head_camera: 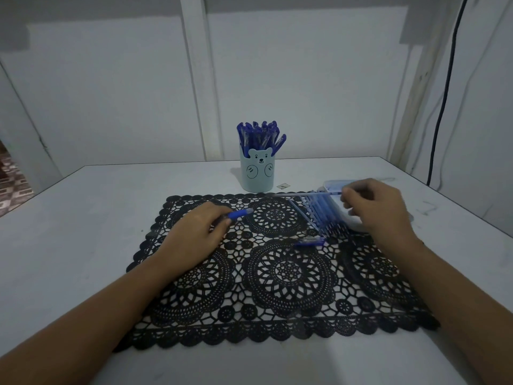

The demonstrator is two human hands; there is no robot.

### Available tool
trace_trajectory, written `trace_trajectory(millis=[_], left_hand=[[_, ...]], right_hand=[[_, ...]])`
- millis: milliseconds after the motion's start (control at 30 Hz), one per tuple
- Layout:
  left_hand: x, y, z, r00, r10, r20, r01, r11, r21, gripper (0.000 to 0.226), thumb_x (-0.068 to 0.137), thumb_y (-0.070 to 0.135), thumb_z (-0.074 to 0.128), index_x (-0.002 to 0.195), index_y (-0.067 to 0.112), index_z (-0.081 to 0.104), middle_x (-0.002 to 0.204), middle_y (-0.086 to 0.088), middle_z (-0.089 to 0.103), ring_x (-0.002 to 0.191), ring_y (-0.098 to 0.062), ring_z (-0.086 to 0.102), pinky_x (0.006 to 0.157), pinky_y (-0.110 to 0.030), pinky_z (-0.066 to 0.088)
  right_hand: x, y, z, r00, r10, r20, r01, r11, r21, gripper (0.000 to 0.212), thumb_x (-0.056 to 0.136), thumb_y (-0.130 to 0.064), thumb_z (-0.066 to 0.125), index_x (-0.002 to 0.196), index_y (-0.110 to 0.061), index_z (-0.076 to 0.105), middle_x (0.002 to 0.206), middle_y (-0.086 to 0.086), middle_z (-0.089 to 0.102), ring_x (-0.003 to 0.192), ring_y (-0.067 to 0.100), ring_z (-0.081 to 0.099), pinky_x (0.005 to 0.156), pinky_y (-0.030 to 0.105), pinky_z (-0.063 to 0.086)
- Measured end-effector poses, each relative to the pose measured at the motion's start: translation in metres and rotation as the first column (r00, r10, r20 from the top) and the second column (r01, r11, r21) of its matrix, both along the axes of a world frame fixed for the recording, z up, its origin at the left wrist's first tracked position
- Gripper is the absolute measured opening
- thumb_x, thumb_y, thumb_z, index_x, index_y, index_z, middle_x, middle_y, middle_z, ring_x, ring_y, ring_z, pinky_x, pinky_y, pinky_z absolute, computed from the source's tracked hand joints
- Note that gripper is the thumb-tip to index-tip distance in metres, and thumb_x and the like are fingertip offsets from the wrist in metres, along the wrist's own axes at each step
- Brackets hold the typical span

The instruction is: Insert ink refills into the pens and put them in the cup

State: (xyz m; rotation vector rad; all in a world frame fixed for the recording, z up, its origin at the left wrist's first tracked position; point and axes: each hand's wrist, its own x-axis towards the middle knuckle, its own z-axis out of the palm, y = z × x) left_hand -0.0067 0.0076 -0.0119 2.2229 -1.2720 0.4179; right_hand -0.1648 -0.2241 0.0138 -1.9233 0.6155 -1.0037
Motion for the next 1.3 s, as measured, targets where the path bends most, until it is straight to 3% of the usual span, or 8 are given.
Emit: trace_trajectory(millis=[100, 267, 467, 667, 933, 1033, 1100, 1300], left_hand=[[-0.002, 0.000, -0.001, 1.000, 0.007, 0.006, -0.007, 1.000, -0.025, 0.024, 0.092, 0.022, 0.051, 0.113, 0.017, 0.060, 0.093, 0.008, 0.056, 0.085, -0.007, 0.052, 0.073, -0.022, 0.042], [-0.006, -0.002, -0.003, 0.999, -0.045, 0.028, 0.046, 0.999, -0.004, 0.025, 0.092, 0.022, 0.052, 0.114, 0.015, 0.060, 0.093, 0.006, 0.058, 0.085, -0.006, 0.052, 0.074, -0.017, 0.038], [-0.006, -0.002, -0.005, 0.997, -0.061, 0.049, 0.061, 0.998, 0.016, 0.026, 0.092, 0.022, 0.053, 0.115, 0.015, 0.061, 0.096, 0.006, 0.059, 0.086, -0.005, 0.052, 0.074, -0.010, 0.035], [-0.006, -0.004, -0.004, 0.995, -0.075, 0.061, 0.073, 0.997, 0.026, 0.026, 0.091, 0.022, 0.053, 0.115, 0.014, 0.061, 0.095, 0.009, 0.058, 0.084, -0.004, 0.052, 0.073, -0.013, 0.039], [-0.003, -0.006, -0.006, 0.996, -0.081, 0.049, 0.080, 0.997, 0.015, 0.024, 0.090, 0.022, 0.055, 0.112, 0.016, 0.062, 0.090, 0.012, 0.056, 0.079, -0.001, 0.051, 0.069, -0.011, 0.038], [-0.003, -0.006, -0.005, 0.995, -0.089, 0.041, 0.089, 0.996, 0.012, 0.024, 0.090, 0.022, 0.055, 0.112, 0.015, 0.063, 0.090, 0.010, 0.058, 0.078, -0.003, 0.053, 0.069, -0.017, 0.043], [-0.004, -0.005, -0.005, 0.995, -0.091, 0.035, 0.091, 0.996, 0.010, 0.024, 0.090, 0.022, 0.054, 0.112, 0.016, 0.063, 0.090, 0.009, 0.059, 0.079, -0.004, 0.054, 0.070, -0.022, 0.046], [-0.004, -0.005, -0.005, 0.995, -0.095, 0.026, 0.095, 0.996, 0.003, 0.024, 0.091, 0.022, 0.054, 0.112, 0.017, 0.063, 0.088, 0.011, 0.057, 0.077, -0.001, 0.052, 0.067, -0.016, 0.041]], right_hand=[[-0.002, 0.002, -0.006, 0.985, -0.169, -0.026, 0.150, 0.930, -0.335, 0.007, 0.088, -0.011, 0.055, 0.084, -0.009, 0.060, 0.076, -0.002, 0.057, 0.071, 0.011, 0.052, 0.063, 0.013, 0.034], [0.008, 0.010, -0.020, 0.908, -0.174, -0.382, -0.109, 0.781, -0.615, 0.013, 0.092, -0.015, 0.048, 0.092, -0.005, 0.056, 0.085, 0.008, 0.058, 0.074, 0.018, 0.050, 0.068, 0.027, 0.041], [0.008, 0.012, -0.020, 0.866, -0.137, -0.481, -0.226, 0.750, -0.621, 0.020, 0.093, -0.025, 0.048, 0.099, -0.010, 0.059, 0.093, 0.007, 0.059, 0.083, 0.020, 0.054, 0.078, 0.031, 0.046], [0.005, -0.021, 0.001, 0.880, -0.298, -0.369, 0.019, 0.799, -0.600, 0.025, 0.092, -0.016, 0.046, 0.098, 0.000, 0.064, 0.095, 0.017, 0.065, 0.081, 0.027, 0.057, 0.071, 0.031, 0.041], [0.007, -0.080, 0.008, 0.617, -0.423, -0.664, -0.009, 0.840, -0.543, 0.028, 0.090, -0.006, 0.046, 0.062, -0.005, 0.042, 0.062, 0.005, 0.042, 0.059, 0.020, 0.040, 0.045, 0.024, 0.026], [0.009, -0.079, 0.009, 0.522, -0.464, -0.716, -0.129, 0.787, -0.603, 0.010, 0.090, -0.005, 0.044, 0.092, -0.004, 0.054, 0.092, 0.011, 0.057, 0.083, 0.025, 0.055, 0.059, 0.021, 0.036], [0.012, -0.082, 0.005, 0.496, -0.490, -0.717, -0.162, 0.759, -0.630, 0.030, 0.089, -0.005, 0.043, 0.117, -0.006, 0.052, 0.106, 0.013, 0.059, 0.096, 0.025, 0.057, 0.067, 0.025, 0.037], [0.014, -0.080, 0.003, 0.494, -0.482, -0.723, -0.146, 0.774, -0.616, 0.021, 0.090, -0.003, 0.041, 0.106, -0.003, 0.056, 0.110, 0.016, 0.061, 0.100, 0.026, 0.058, 0.074, 0.027, 0.043]])
